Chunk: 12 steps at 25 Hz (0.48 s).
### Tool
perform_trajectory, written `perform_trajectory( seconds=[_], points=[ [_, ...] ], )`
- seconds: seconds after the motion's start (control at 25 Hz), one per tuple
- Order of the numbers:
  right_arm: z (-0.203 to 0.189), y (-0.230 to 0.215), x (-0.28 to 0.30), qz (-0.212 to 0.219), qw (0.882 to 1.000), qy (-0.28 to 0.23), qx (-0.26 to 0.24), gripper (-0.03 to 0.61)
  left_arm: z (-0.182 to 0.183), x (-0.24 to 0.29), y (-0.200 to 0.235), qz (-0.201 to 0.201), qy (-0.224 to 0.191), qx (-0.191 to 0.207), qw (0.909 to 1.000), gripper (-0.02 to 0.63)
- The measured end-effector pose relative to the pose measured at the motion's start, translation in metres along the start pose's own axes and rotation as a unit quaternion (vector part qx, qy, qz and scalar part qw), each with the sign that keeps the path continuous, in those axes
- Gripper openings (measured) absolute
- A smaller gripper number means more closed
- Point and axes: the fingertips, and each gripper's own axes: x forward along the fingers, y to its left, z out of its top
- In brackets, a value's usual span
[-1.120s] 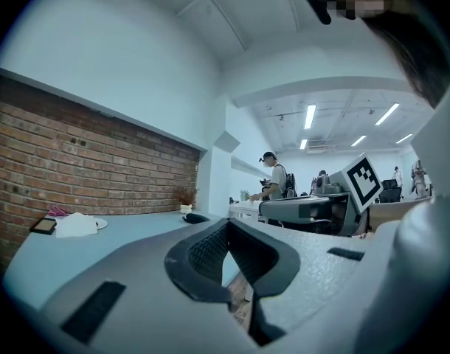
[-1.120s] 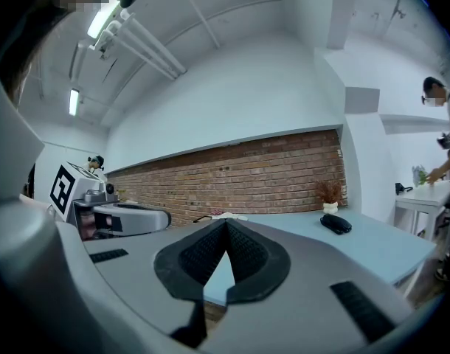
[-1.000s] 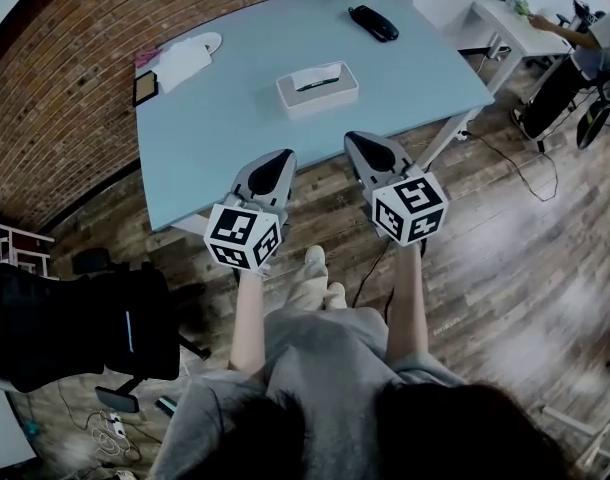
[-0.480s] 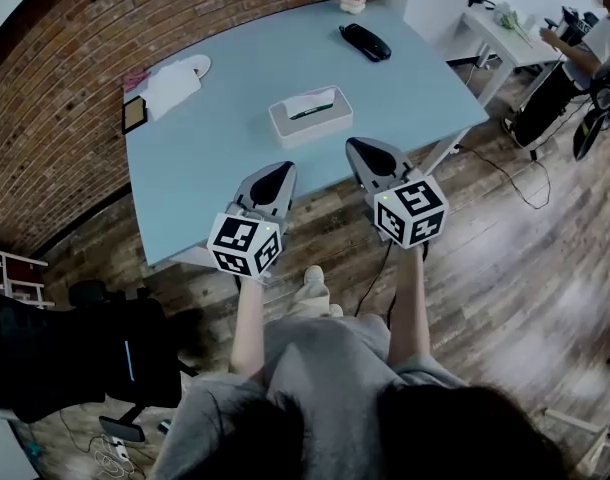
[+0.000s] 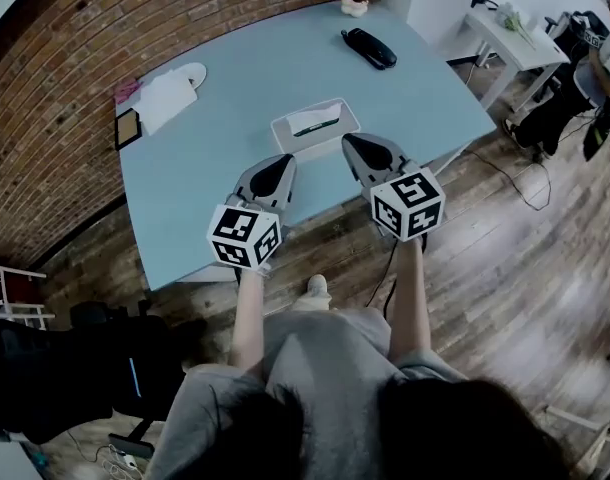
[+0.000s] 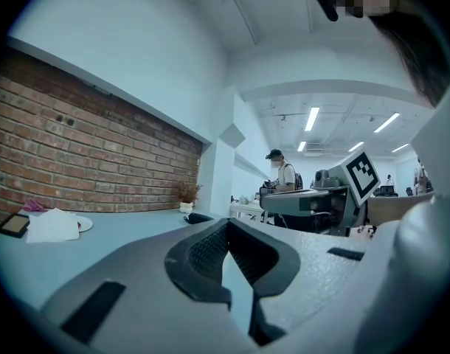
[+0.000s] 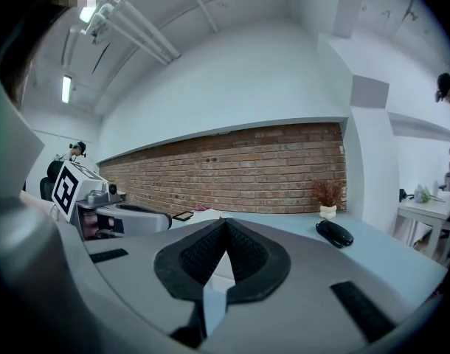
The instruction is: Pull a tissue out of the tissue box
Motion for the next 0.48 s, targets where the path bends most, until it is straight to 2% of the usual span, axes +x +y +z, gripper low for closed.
perform_trajectory(
  seconds=[0.48],
  points=[
    [0.0,-0.012,0.031,0.005,1.0,-0.001,0.004,-0.002,0.0,0.014,0.028,0.003,0.004,0.001,1.0,0.003]
  ],
)
